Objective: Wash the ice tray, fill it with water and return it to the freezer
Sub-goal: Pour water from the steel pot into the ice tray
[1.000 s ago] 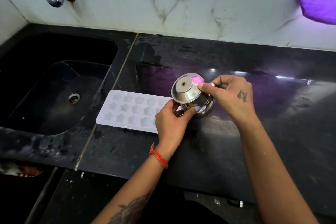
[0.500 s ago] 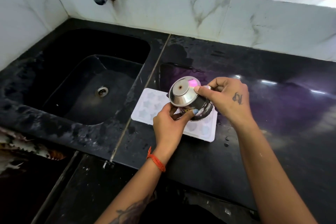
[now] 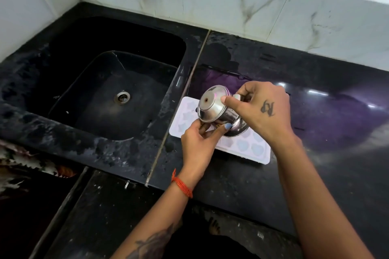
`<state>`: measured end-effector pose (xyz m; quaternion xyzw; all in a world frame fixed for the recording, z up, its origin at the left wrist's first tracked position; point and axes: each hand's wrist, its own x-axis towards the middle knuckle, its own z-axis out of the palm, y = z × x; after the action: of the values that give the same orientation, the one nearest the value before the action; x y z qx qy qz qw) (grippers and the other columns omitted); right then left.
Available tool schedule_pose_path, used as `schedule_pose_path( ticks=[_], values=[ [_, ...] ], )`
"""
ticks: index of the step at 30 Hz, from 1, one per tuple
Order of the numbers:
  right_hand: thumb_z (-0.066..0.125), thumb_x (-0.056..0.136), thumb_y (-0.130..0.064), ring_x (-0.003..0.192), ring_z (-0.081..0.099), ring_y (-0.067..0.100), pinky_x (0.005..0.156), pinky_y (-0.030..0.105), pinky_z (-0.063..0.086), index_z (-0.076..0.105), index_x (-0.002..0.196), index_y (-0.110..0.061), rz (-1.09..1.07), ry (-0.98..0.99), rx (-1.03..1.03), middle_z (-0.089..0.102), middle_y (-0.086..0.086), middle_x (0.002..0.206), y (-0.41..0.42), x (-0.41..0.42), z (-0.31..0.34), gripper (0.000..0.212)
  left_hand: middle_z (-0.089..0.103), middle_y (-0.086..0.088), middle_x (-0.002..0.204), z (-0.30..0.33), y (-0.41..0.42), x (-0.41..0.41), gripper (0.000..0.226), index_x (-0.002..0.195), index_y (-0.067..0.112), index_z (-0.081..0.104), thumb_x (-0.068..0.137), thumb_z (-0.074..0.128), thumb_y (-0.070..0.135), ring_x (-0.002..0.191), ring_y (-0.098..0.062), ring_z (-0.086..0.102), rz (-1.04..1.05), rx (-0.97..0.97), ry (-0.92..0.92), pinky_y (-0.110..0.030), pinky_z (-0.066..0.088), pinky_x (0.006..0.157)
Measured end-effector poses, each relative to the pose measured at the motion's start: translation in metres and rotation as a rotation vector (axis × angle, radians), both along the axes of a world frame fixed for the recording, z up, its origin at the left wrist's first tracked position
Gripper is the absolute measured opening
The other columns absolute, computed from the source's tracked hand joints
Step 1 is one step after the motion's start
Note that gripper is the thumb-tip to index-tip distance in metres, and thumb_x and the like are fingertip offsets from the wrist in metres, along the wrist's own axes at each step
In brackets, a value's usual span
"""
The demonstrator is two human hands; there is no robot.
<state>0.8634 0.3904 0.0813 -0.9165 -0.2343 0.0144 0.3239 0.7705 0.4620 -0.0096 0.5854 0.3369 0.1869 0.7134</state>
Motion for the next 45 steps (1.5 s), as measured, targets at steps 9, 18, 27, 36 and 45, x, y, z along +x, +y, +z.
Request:
schedule_pose_path(
  ticks=[9, 18, 27, 36, 45],
  values=[
    [0.072, 0.073, -0.045, 0.072, 0.064, 0.023, 0.07, 0.037, 0.051, 0.061, 0.062, -0.021, -0.029, -0.008, -0.005, 0.068, 0.0, 0.066, 0.006, -0.008, 0.002, 0.028, 0.075, 0.001, 0.096, 0.0, 0.005, -0.006, 0.033, 0.102, 0.009, 0.069, 0.072, 0.081, 0.015, 0.086, -0.012, 0.071, -0.026, -0.011, -0.024, -0.042, 0.054, 0.089],
    [0.08, 0.064, -0.039, 0.068, 0.068, 0.022, 0.073, 0.046, 0.056, 0.066, 0.057, -0.018, -0.207, 0.215, 0.224, 0.068, -0.001, 0.058, -0.009, -0.011, -0.01, 0.026, 0.071, 0.012, 0.085, 0.007, 0.014, -0.008, 0.036, 0.094, 0.024, 0.066, 0.066, 0.084, 0.036, 0.082, -0.005, 0.07, -0.092, 0.273, 0.102, -0.021, 0.053, 0.076],
    [0.076, 0.07, -0.04, 0.067, 0.066, 0.018, 0.07, 0.039, 0.055, 0.067, 0.062, -0.018, -0.219, 0.086, 0.142, 0.067, -0.002, 0.06, -0.019, -0.019, -0.001, 0.025, 0.074, 0.006, 0.096, 0.006, 0.003, -0.003, 0.04, 0.102, 0.017, 0.067, 0.067, 0.085, 0.025, 0.084, -0.003, 0.07, -0.163, 0.103, 0.026, -0.027, 0.054, 0.085],
    [0.073, 0.074, -0.042, 0.069, 0.064, 0.021, 0.069, 0.034, 0.051, 0.061, 0.062, -0.02, -0.114, -0.035, -0.008, 0.066, -0.002, 0.061, -0.02, -0.01, 0.007, 0.027, 0.075, 0.001, 0.097, 0.002, -0.013, 0.006, 0.035, 0.103, 0.014, 0.068, 0.071, 0.082, 0.017, 0.09, -0.013, 0.071, -0.116, -0.057, -0.029, -0.045, 0.053, 0.091],
    [0.069, 0.077, -0.046, 0.07, 0.063, 0.022, 0.07, 0.039, 0.053, 0.064, 0.067, -0.021, -0.013, -0.076, -0.069, 0.066, -0.001, 0.065, -0.02, 0.004, 0.009, 0.028, 0.074, -0.003, 0.099, 0.004, -0.023, 0.014, 0.032, 0.106, 0.009, 0.067, 0.075, 0.077, 0.009, 0.089, -0.013, 0.071, -0.051, -0.126, -0.056, -0.039, 0.055, 0.088]
  ],
)
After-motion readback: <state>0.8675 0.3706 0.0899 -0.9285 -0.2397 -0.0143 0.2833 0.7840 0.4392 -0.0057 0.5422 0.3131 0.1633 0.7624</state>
